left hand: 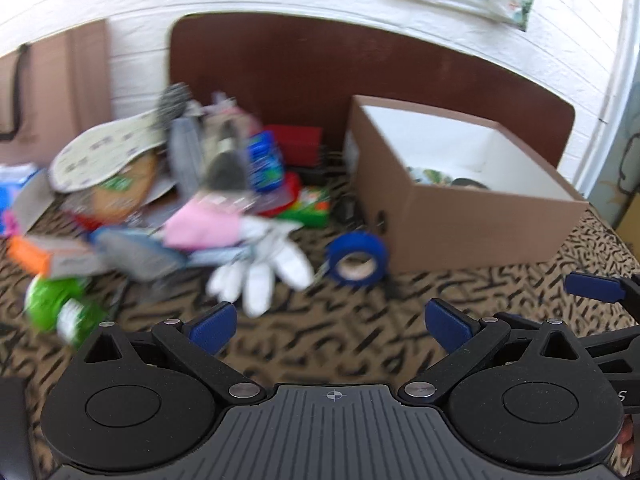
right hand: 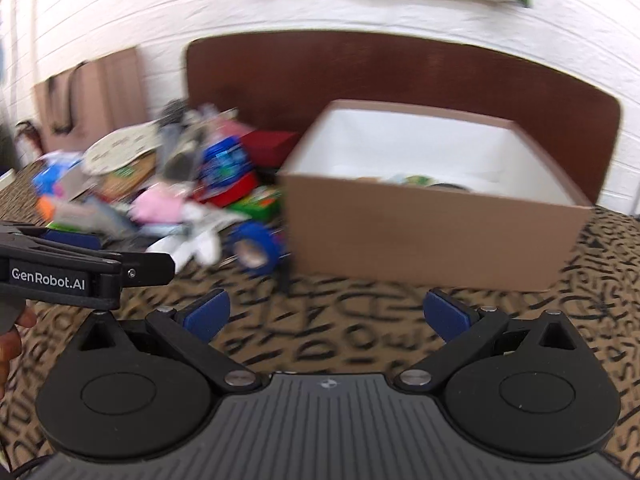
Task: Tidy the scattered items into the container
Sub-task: 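Withdraw both tools from the box back toward the pile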
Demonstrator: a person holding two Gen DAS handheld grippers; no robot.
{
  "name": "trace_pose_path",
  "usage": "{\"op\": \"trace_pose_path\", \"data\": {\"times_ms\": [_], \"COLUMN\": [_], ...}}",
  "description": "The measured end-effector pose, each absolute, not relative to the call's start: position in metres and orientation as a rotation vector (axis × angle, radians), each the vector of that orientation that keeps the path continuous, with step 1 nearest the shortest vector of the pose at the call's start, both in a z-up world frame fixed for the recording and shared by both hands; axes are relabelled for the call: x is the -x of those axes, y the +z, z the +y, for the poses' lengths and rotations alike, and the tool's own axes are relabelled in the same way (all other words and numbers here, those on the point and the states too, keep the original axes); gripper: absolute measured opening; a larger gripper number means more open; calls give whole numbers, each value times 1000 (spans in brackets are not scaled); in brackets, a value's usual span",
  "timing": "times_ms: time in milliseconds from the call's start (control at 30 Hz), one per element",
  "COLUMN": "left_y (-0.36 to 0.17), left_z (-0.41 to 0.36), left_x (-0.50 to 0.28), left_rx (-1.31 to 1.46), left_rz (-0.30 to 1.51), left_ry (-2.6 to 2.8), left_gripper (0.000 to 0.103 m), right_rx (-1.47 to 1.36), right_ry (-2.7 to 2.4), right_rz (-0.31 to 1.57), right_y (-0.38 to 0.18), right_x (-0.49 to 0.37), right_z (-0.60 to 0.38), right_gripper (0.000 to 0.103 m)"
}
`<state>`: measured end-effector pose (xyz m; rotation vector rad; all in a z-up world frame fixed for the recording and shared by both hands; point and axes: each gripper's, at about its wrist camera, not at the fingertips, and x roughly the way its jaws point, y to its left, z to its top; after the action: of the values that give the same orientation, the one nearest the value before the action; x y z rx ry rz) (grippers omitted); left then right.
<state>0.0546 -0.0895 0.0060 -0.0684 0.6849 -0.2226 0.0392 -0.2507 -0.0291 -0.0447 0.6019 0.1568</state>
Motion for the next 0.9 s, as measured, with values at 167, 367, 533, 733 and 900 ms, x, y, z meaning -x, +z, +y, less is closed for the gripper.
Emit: {"op": "trace_pose_path", "data": {"times_ms": [167,367,533,733,900], "left_y": [-3,-10,-12,-10,-17], "left_z": [-51,-7,23,59,75], "left_x": [-29,-10,-9,-23,-31], "left_rx": [103,145,158,176,189], "left_rz": [701,699,692,673,690], "left_ry": [-187,-141,-103,-56,-38], "left_gripper": [103,103,103,103,103], "right_rx": [51,39,49,71,69], "right_ry": [227,293,337,373,424], "right_rz": [629,658,669,689,702], "right_y": [-38,-46,-49,-58,-65], "right_x": [-29,-25,-28,-36,-45], "right_z": [-213,-178,-151,-128,-105], "right_gripper": [103,103,103,103,102]}}
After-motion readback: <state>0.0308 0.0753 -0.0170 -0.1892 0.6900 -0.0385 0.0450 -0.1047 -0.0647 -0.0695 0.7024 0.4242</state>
